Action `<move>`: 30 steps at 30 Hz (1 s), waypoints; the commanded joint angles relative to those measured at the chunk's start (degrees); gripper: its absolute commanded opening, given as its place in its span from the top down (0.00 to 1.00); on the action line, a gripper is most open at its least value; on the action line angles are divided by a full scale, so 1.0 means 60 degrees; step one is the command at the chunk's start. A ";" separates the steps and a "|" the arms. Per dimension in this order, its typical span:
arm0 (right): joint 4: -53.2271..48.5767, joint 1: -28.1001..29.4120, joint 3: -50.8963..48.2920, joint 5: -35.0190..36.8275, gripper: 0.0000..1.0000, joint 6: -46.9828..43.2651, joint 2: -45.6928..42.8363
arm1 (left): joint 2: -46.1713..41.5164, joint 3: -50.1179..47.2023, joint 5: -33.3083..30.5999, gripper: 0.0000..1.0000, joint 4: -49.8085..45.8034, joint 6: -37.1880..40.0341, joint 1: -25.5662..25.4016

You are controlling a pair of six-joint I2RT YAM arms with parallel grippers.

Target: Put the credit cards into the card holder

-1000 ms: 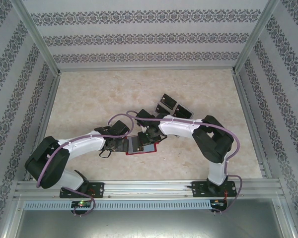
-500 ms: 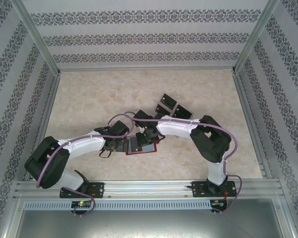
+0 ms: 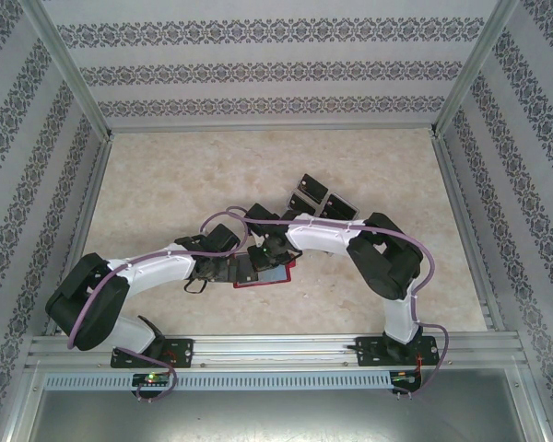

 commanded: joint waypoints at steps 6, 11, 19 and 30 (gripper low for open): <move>0.0129 0.0149 0.0325 -0.0359 1.00 0.0075 0.0301 | 0.0342 -0.0334 0.0226 0.00 0.0218 -0.0186 -0.0030; 0.0224 0.0149 0.0313 -0.0478 1.00 0.0030 0.0297 | 0.0400 -0.0321 0.0223 0.00 0.0234 -0.0173 -0.0045; 0.0480 -0.0209 -0.0617 -0.0063 1.00 0.0253 -0.0571 | 0.0379 -0.0282 0.0117 0.00 0.0087 -0.0195 -0.0049; 0.0494 -0.0728 -0.1397 0.0053 1.00 0.0156 -0.0871 | 0.0381 -0.0313 0.0050 0.00 0.0029 -0.0217 -0.0045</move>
